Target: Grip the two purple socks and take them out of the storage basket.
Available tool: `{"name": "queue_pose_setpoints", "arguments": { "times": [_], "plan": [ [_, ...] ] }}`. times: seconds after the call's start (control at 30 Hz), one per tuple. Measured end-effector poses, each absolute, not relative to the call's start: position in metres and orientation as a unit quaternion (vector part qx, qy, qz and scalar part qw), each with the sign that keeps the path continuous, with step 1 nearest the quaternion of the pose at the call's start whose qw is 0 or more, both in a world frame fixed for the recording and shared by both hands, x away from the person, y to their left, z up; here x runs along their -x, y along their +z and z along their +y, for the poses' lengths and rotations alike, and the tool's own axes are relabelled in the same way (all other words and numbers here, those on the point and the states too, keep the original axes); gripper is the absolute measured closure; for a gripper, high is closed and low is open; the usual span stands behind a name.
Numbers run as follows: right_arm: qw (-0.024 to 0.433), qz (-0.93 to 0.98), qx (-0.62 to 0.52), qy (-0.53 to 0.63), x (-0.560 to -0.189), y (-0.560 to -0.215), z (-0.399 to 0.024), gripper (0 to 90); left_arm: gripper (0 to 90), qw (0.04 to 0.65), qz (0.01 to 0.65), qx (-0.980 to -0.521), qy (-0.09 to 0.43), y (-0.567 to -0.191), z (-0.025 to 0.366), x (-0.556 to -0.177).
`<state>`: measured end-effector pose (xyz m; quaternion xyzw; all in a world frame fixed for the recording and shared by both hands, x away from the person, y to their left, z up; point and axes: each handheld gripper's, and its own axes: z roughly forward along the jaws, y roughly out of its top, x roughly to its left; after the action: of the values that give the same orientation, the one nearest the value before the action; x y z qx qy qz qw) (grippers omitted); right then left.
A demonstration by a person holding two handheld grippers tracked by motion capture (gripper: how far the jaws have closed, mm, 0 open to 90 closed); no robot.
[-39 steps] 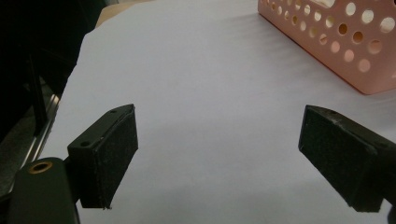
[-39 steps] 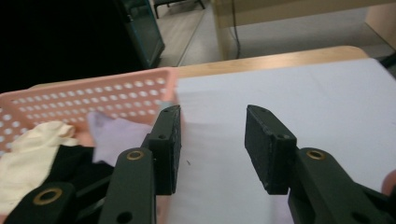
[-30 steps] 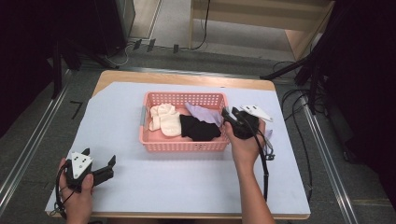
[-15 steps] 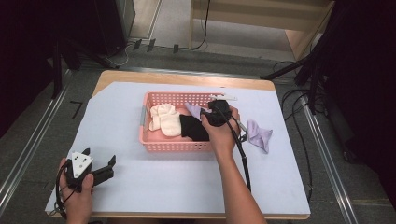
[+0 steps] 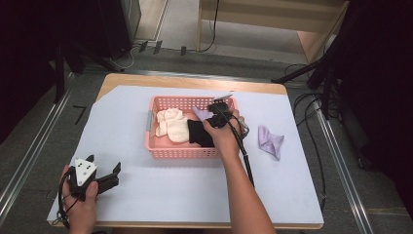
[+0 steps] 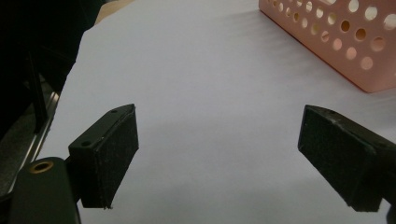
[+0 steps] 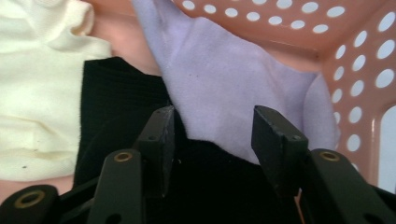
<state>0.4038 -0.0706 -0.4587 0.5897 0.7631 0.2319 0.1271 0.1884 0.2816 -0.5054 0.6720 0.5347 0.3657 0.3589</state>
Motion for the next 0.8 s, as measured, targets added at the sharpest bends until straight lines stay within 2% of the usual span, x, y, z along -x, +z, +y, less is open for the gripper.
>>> {"name": "queue_pose_setpoints", "arguments": {
  "times": [0.13, 0.27, 0.3, 0.33, 0.4, 0.43, 0.5, 0.6, 0.63, 0.8],
  "plan": [
    [0.131, 0.780, -0.580, 0.196, -0.408, -0.461, -0.065, 49.2, 13.4, 0.359, 0.534, -0.672, 0.366, -0.505, 0.282, -0.189],
    [0.129, 0.779, -0.583, 0.192, -0.413, -0.461, -0.065, 54.3, 13.4, 0.360, 0.533, -0.672, 0.366, -0.506, 0.281, -0.188],
    [0.118, 0.776, -0.589, 0.190, -0.414, -0.461, -0.067, 59.6, 13.4, 0.359, 0.533, -0.673, 0.366, -0.505, 0.282, -0.189],
    [0.118, 0.776, -0.589, 0.190, -0.414, -0.461, -0.067, 59.6, 13.4, 0.359, 0.533, -0.673, 0.366, -0.505, 0.282, -0.189],
    [0.103, 0.774, -0.595, 0.191, -0.414, -0.462, -0.068, 69.7, 13.4, 0.360, 0.534, -0.672, 0.366, -0.506, 0.282, -0.189],
    [0.098, 0.777, -0.590, 0.198, -0.414, -0.463, -0.069, 78.7, 13.4, 0.360, 0.534, -0.671, 0.366, -0.506, 0.281, -0.188],
    [0.102, 0.773, -0.590, 0.207, -0.412, -0.462, -0.072, 86.7, 13.4, 0.359, 0.533, -0.673, 0.366, -0.505, 0.282, -0.188],
    [0.104, 0.761, -0.596, 0.234, -0.409, -0.459, -0.077, 88.2, 13.4, 0.360, 0.535, -0.672, 0.364, -0.505, 0.282, -0.189],
    [0.115, 0.746, -0.596, 0.274, -0.403, -0.455, -0.082, 88.6, 13.4, 0.358, 0.534, -0.674, 0.364, -0.505, 0.282, -0.189],
    [0.148, 0.726, -0.585, 0.331, -0.390, -0.450, -0.092, 88.8, 13.3, 0.356, 0.534, -0.675, 0.365, -0.505, 0.282, -0.189]
  ]
}}
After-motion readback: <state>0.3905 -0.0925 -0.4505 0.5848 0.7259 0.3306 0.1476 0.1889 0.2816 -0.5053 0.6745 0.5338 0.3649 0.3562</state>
